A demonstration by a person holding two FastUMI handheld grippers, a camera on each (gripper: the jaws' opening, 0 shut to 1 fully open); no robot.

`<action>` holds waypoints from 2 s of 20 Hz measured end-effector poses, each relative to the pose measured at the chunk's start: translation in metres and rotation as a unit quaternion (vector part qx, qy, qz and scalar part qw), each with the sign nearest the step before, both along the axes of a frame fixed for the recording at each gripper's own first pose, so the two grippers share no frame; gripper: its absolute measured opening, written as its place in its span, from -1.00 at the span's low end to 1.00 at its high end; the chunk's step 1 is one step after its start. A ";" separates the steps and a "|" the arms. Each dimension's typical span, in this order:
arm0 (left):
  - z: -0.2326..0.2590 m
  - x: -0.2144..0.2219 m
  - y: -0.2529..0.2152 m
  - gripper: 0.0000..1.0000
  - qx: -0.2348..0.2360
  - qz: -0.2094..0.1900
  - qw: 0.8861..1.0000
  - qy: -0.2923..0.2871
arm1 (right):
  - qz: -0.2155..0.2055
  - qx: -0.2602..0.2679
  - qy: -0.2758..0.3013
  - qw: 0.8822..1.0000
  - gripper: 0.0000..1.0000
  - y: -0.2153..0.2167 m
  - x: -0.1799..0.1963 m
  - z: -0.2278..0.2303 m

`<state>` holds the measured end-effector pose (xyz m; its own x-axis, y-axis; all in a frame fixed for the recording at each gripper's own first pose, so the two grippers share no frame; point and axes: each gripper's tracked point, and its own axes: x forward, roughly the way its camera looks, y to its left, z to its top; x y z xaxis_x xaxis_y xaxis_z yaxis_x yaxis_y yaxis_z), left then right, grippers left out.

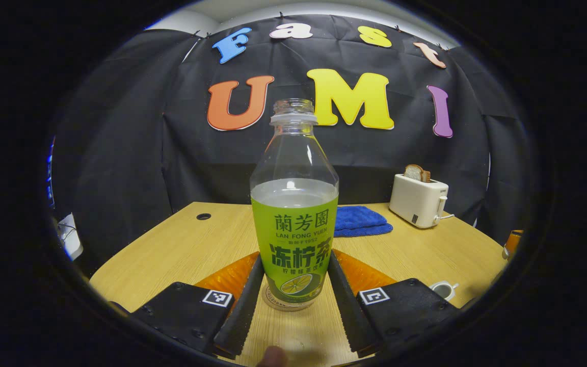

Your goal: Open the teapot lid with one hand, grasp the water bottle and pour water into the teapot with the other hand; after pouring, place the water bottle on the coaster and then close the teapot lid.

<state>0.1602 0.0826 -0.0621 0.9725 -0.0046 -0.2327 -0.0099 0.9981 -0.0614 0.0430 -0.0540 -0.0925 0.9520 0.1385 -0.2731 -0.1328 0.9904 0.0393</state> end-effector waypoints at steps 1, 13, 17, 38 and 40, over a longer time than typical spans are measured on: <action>-0.003 0.006 0.003 0.51 0.001 0.001 1.000 0.001 | -0.001 0.000 0.001 1.000 -1.00 0.001 0.001 0.000; -0.057 0.032 0.007 0.52 0.040 0.000 0.998 0.043 | 0.001 -0.009 0.019 1.000 -0.95 0.005 0.011 -0.015; -0.062 0.031 0.011 0.53 0.036 0.011 0.998 0.047 | 0.006 -0.011 0.023 1.000 -1.00 0.009 0.012 -0.018; -0.032 -0.060 0.061 1.00 0.042 0.070 0.996 0.023 | 0.096 -0.007 0.004 0.995 -1.00 0.099 0.026 -0.009; -0.019 -0.084 0.074 1.00 0.050 0.087 0.995 0.010 | 0.106 -0.009 0.009 0.994 -0.99 0.113 0.033 -0.016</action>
<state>0.0763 0.1566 -0.0815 0.9521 0.1867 -0.2422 -0.1824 0.9824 0.0401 0.0756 0.0593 -0.1088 0.8968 0.3305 -0.2942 -0.3382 0.9407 0.0260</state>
